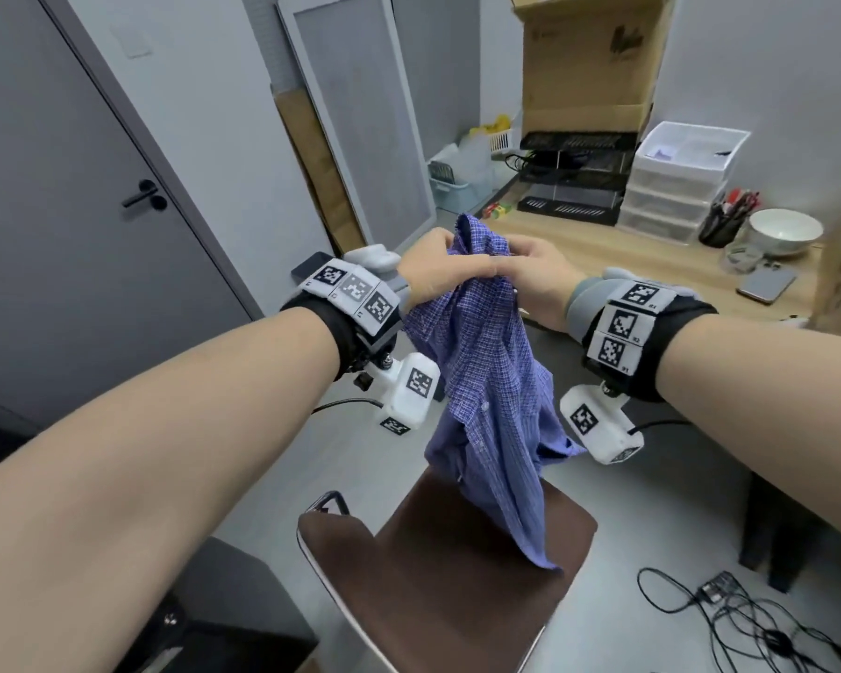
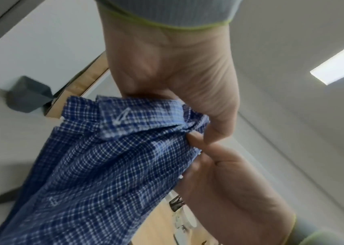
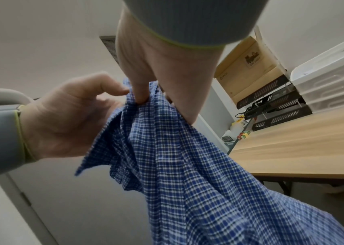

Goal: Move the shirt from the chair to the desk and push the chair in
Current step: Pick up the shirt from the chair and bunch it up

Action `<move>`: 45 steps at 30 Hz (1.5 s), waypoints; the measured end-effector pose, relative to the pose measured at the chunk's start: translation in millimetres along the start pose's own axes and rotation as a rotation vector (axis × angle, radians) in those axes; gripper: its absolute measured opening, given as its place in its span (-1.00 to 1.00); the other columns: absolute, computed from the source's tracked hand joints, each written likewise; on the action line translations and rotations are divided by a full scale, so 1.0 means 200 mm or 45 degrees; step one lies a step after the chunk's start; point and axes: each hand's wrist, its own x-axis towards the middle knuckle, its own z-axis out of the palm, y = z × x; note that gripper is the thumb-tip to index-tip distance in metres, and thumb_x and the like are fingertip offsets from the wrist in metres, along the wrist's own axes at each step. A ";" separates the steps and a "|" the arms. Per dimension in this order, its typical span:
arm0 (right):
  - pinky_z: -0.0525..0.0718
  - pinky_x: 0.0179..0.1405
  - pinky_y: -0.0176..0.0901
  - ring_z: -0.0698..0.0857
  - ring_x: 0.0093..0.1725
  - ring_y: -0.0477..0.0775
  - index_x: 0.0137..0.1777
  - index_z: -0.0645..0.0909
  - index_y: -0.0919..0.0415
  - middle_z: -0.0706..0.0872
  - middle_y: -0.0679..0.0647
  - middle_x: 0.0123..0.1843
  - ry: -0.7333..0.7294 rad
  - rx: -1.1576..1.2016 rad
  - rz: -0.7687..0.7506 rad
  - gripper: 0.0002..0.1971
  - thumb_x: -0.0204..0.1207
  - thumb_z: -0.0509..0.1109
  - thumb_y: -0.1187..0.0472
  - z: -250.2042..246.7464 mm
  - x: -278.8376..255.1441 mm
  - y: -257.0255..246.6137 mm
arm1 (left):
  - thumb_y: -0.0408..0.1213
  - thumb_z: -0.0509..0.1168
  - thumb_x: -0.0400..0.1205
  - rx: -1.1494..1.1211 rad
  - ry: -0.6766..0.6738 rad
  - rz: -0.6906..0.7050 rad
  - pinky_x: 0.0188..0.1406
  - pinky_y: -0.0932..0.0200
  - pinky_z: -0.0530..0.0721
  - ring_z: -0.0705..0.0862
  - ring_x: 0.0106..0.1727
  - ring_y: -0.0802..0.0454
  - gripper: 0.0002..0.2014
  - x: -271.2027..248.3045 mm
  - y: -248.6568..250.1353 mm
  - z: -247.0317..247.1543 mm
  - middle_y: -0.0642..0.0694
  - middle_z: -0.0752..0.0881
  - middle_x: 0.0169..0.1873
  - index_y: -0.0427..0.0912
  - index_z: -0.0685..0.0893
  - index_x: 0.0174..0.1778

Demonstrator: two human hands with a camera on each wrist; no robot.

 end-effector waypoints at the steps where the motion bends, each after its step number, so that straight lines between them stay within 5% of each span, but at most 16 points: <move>1: 0.78 -0.29 -0.17 0.85 -0.26 0.05 0.11 0.74 0.28 0.82 0.22 -0.10 0.039 -0.005 -0.018 -0.77 0.54 0.41 0.52 -0.01 0.00 0.00 | -0.08 0.54 0.43 0.017 -0.033 0.010 0.19 -0.02 0.78 0.85 0.00 -0.01 -0.68 0.01 0.00 0.01 -0.12 0.89 -0.02 -0.17 0.80 0.02; 6: 0.74 -0.31 -0.22 0.82 -0.23 0.01 0.13 0.74 0.32 0.81 0.20 -0.03 0.107 0.043 -0.070 -0.84 0.58 0.48 0.35 -0.09 0.01 -0.03 | -0.09 0.60 0.45 0.136 -0.157 0.065 -0.06 0.32 0.72 0.82 -0.05 0.20 -0.61 0.04 0.05 0.02 -0.04 0.88 0.00 -0.13 0.81 0.15; 11: 0.72 -0.28 -0.24 0.79 -0.24 -0.02 -0.02 0.72 0.27 0.80 0.14 -0.13 0.089 0.006 -0.118 -0.95 0.56 0.51 0.33 -0.08 0.00 -0.10 | 0.00 0.59 0.35 0.320 -0.095 0.114 0.22 0.00 0.76 0.82 0.11 -0.01 -0.46 0.06 0.05 0.11 -0.12 0.86 0.08 -0.12 0.79 0.22; 14: 0.70 -0.30 -0.26 0.78 -0.26 -0.06 -0.13 0.71 0.19 0.80 0.11 -0.16 0.081 0.020 -0.142 -0.93 0.56 0.51 0.33 -0.08 -0.01 -0.12 | -0.27 0.52 0.47 0.160 -0.013 0.086 0.19 -0.06 0.77 0.82 0.11 -0.12 -0.62 0.08 0.06 0.14 -0.22 0.85 0.09 -0.24 0.78 0.21; 16: 0.71 -0.15 -0.20 0.79 -0.17 -0.08 -0.04 0.75 0.15 0.82 0.05 -0.13 0.115 0.083 -0.160 -0.98 0.57 0.51 0.26 -0.08 -0.02 -0.14 | -0.32 0.48 0.50 0.086 0.027 0.042 0.11 0.00 0.78 0.81 0.06 -0.11 -0.67 0.09 0.08 0.14 -0.21 0.84 0.07 -0.27 0.78 0.19; 18: 0.59 0.25 0.00 0.74 0.13 -0.04 0.11 0.71 0.03 0.81 -0.02 0.02 0.132 0.134 -0.099 -0.80 0.53 0.47 0.03 -0.12 -0.03 -0.14 | -0.22 0.50 0.45 0.014 0.088 -0.023 0.13 0.04 0.77 0.81 0.02 -0.09 -0.64 0.11 0.10 0.13 -0.17 0.85 0.03 -0.24 0.80 0.15; 20: 0.29 0.58 0.17 0.55 0.51 0.02 0.40 0.54 -0.06 0.70 -0.01 0.38 0.091 0.103 0.062 -0.40 0.39 0.38 -0.28 -0.18 -0.06 -0.09 | -0.20 0.50 0.39 -0.147 0.149 -0.113 0.19 -0.10 0.80 0.86 0.01 -0.19 -0.60 0.12 0.12 0.08 -0.23 0.88 0.00 -0.28 0.81 0.12; 22: 0.18 0.67 0.24 0.38 0.67 0.05 0.66 0.32 -0.05 0.46 0.02 0.68 0.033 -0.046 0.159 0.04 0.19 0.36 -0.53 -0.22 -0.09 0.04 | -0.34 0.46 0.48 -0.407 0.163 -0.195 0.13 -0.23 0.84 0.88 -0.03 -0.28 -0.65 0.12 0.15 0.05 -0.33 0.88 -0.02 -0.41 0.75 0.15; 24: 0.32 0.66 0.25 0.47 0.62 0.08 0.71 0.29 0.02 0.47 0.04 0.68 0.035 -0.165 0.143 0.23 0.06 0.45 -0.62 -0.26 -0.12 0.21 | -0.39 0.42 0.50 -0.629 0.212 -0.237 0.06 -0.28 0.84 0.87 -0.11 -0.29 -0.67 0.13 0.17 0.04 -0.34 0.87 -0.08 -0.46 0.73 0.16; 26: 0.53 0.55 0.16 0.67 0.46 0.08 0.63 0.42 0.08 0.68 0.04 0.50 -0.015 -0.220 0.116 0.08 0.15 0.58 -0.44 -0.27 -0.17 0.33 | -0.37 0.42 0.48 -0.791 0.251 -0.221 0.02 -0.23 0.80 0.82 -0.19 -0.24 -0.69 0.16 0.19 0.04 -0.31 0.84 -0.19 -0.43 0.75 0.11; 28: 0.58 0.45 0.01 0.67 0.45 0.02 0.64 0.40 0.09 0.69 -0.04 0.46 -0.139 -0.363 0.125 0.00 0.23 0.68 -0.23 -0.27 -0.21 0.42 | -0.32 0.39 0.56 -0.891 0.183 -0.221 -0.01 -0.15 0.74 0.76 -0.27 -0.20 -0.83 0.17 0.23 0.06 -0.27 0.78 -0.28 -0.33 0.72 0.00; 31: 0.44 0.59 0.02 0.53 0.56 -0.12 0.67 0.37 -0.10 0.58 -0.19 0.57 -0.345 -0.621 0.151 0.17 0.02 0.73 -0.38 -0.24 -0.22 0.53 | -0.23 0.31 0.68 -1.008 -0.024 -0.240 0.04 -0.15 0.68 0.73 -0.27 -0.20 -0.85 0.16 0.30 0.15 -0.27 0.73 -0.26 -0.25 0.66 -0.09; 34: 0.40 0.62 -0.01 0.55 0.54 -0.08 0.52 0.52 -0.16 0.65 -0.18 0.50 -0.452 -0.670 0.178 0.01 -0.01 0.76 -0.32 -0.20 -0.22 0.59 | -0.21 0.32 0.68 -1.072 -0.154 -0.173 0.05 -0.20 0.74 0.76 -0.18 -0.24 -0.82 0.14 0.39 0.24 -0.28 0.76 -0.16 -0.28 0.66 -0.01; 37: 0.43 0.57 -0.02 0.58 0.48 -0.02 0.52 0.57 0.04 0.69 -0.06 0.44 -0.311 -0.615 0.105 -0.19 0.23 0.77 0.05 -0.18 -0.25 0.61 | -0.19 0.29 0.72 -1.116 -0.199 -0.080 0.03 -0.18 0.77 0.77 -0.13 -0.26 -0.77 0.15 0.47 0.25 -0.27 0.78 -0.14 -0.31 0.69 -0.05; 42: 0.74 0.29 0.13 0.79 0.21 0.21 0.28 0.74 0.13 0.85 0.07 0.19 -0.135 -0.535 0.184 -0.57 0.39 0.66 0.27 -0.16 -0.24 0.63 | -0.17 0.30 0.70 -1.210 -0.078 -0.004 0.28 -0.56 0.65 0.75 0.05 -0.38 -0.72 0.24 0.49 0.14 -0.37 0.76 -0.01 -0.38 0.66 0.03; 45: 0.69 0.34 0.36 0.75 0.25 0.42 0.21 0.76 0.28 0.85 0.26 0.17 -0.182 -0.505 0.315 -0.64 0.39 0.58 0.37 -0.14 -0.23 0.59 | -0.27 0.33 0.66 -1.233 0.027 -0.011 0.26 -0.62 0.62 0.76 0.08 -0.46 -0.76 0.26 0.46 0.08 -0.44 0.76 -0.01 -0.43 0.63 0.05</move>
